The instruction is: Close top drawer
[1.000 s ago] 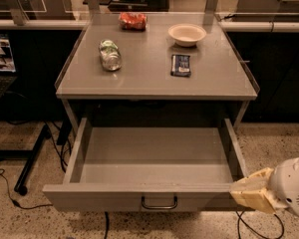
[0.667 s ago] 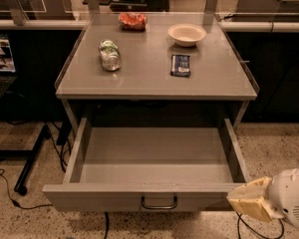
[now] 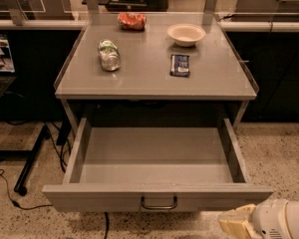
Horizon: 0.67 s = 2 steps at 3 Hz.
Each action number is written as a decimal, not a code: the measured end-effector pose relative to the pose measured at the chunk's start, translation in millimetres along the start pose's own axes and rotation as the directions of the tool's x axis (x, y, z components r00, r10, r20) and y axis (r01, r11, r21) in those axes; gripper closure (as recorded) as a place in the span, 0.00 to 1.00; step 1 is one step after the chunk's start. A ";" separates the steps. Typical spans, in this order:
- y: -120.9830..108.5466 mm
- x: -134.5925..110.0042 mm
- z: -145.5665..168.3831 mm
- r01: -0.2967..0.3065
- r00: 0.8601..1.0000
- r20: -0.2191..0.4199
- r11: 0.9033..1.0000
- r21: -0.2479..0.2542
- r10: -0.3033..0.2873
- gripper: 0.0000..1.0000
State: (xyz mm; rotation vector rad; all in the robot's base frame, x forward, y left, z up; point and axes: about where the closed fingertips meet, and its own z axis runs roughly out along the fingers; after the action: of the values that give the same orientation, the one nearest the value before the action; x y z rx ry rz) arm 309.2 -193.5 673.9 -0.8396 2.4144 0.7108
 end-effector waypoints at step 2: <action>-29.6 1.7 65.7 -0.070 0.998 -0.001 0.997 -0.012 0.070 1.00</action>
Offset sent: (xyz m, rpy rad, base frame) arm 0.0857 0.0398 -0.0796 0.0308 0.0272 -0.0442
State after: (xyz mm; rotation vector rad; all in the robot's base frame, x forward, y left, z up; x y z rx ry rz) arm 345.3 -174.3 614.5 -0.7625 2.4529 0.7521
